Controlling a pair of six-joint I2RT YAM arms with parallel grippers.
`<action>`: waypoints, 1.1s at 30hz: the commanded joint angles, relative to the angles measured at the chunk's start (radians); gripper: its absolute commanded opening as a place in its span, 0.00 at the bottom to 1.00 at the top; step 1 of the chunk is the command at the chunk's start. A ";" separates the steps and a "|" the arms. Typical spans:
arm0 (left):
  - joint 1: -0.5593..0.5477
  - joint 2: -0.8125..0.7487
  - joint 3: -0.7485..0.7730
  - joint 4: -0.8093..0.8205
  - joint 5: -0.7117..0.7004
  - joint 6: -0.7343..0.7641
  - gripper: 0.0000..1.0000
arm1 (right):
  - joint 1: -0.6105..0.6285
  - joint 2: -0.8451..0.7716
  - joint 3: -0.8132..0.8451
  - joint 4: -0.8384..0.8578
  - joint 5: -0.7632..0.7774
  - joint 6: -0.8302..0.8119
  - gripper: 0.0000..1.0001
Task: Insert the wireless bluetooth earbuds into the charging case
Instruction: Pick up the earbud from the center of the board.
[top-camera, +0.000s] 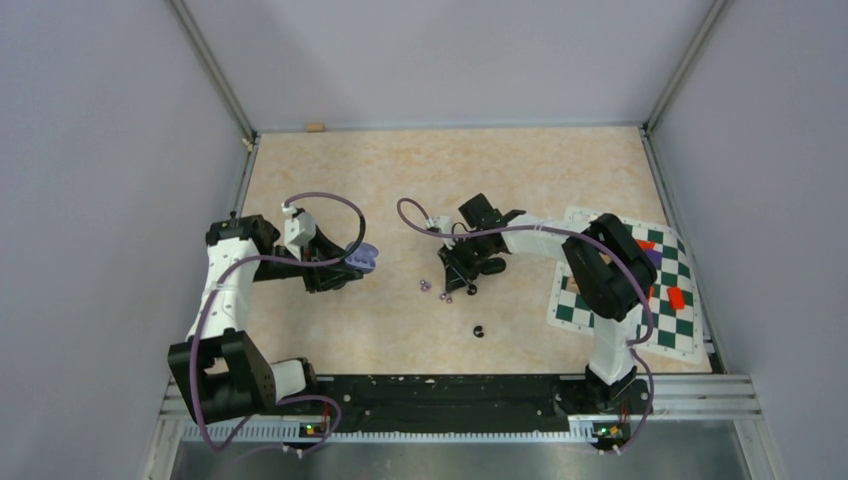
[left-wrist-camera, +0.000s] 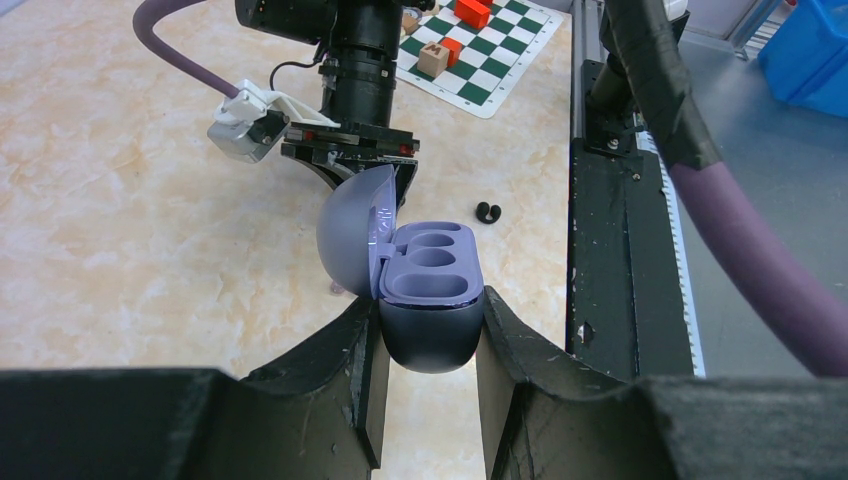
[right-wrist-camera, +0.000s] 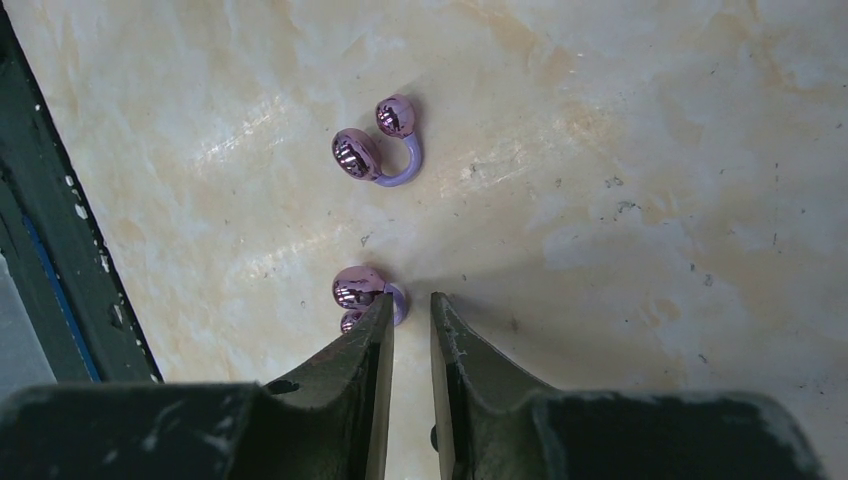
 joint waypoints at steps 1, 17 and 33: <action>0.006 -0.010 0.026 -0.039 0.035 0.023 0.00 | 0.013 0.040 0.029 -0.024 -0.004 -0.015 0.21; 0.005 -0.012 0.027 -0.040 0.036 0.024 0.00 | 0.019 0.063 0.042 -0.075 -0.043 -0.054 0.22; 0.006 -0.011 0.027 -0.040 0.037 0.024 0.00 | 0.007 0.041 0.060 -0.126 -0.211 -0.080 0.00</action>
